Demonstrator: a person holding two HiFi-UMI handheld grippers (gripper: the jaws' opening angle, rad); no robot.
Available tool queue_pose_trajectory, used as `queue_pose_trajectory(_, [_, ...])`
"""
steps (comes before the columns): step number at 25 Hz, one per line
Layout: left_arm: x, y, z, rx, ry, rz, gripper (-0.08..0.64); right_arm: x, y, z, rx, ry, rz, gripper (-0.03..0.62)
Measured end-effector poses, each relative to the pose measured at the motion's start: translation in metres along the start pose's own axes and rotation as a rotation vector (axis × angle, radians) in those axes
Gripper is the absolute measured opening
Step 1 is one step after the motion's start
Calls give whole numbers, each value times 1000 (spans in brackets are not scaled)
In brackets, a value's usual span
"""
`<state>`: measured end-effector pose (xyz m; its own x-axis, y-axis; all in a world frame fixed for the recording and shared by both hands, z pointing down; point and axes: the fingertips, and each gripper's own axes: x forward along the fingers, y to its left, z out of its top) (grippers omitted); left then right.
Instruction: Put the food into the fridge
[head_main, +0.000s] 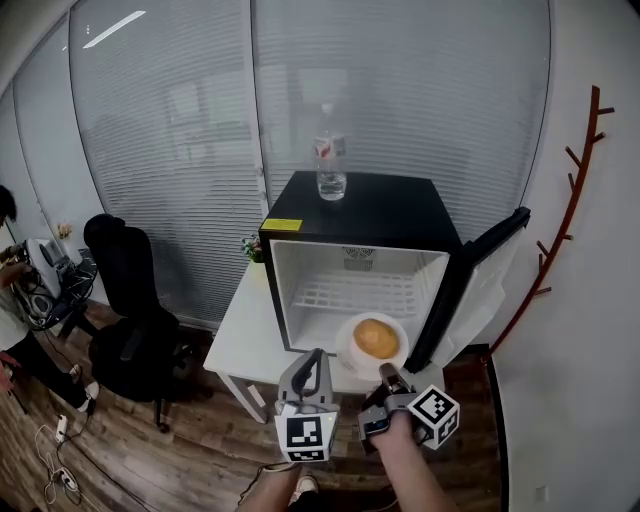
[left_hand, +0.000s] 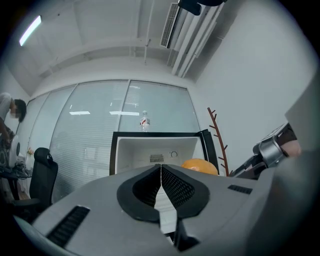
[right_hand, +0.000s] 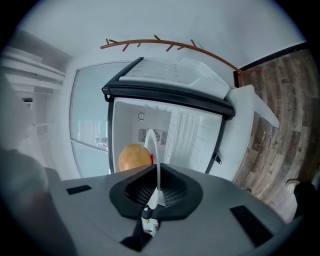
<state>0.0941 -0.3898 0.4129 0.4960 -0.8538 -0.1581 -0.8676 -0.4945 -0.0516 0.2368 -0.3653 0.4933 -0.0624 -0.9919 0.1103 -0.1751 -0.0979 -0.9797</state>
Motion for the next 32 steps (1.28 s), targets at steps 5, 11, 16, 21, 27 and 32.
queue_pose_trajectory(5, [23,23,-9,-3,5,0,32,33,0,-7,-1,3,-7,32])
queue_pose_trajectory(11, [36,46,-21,-13,23,8,32,62,-10,-26,-14,33,-31,33])
queue_pose_trajectory(16, [44,65,-31,-12,30,22,32,84,-31,-42,-4,57,-82,33])
queue_pose_trajectory(21, [47,82,-44,-18,49,44,32,107,-54,-47,-17,62,-138,34])
queue_pose_trajectory(27, [47,99,-57,-18,69,63,32,135,-62,-52,-24,63,-123,32])
queue_pose_trajectory(32, [50,108,-69,-19,90,71,32,146,-58,-64,-3,87,-102,32])
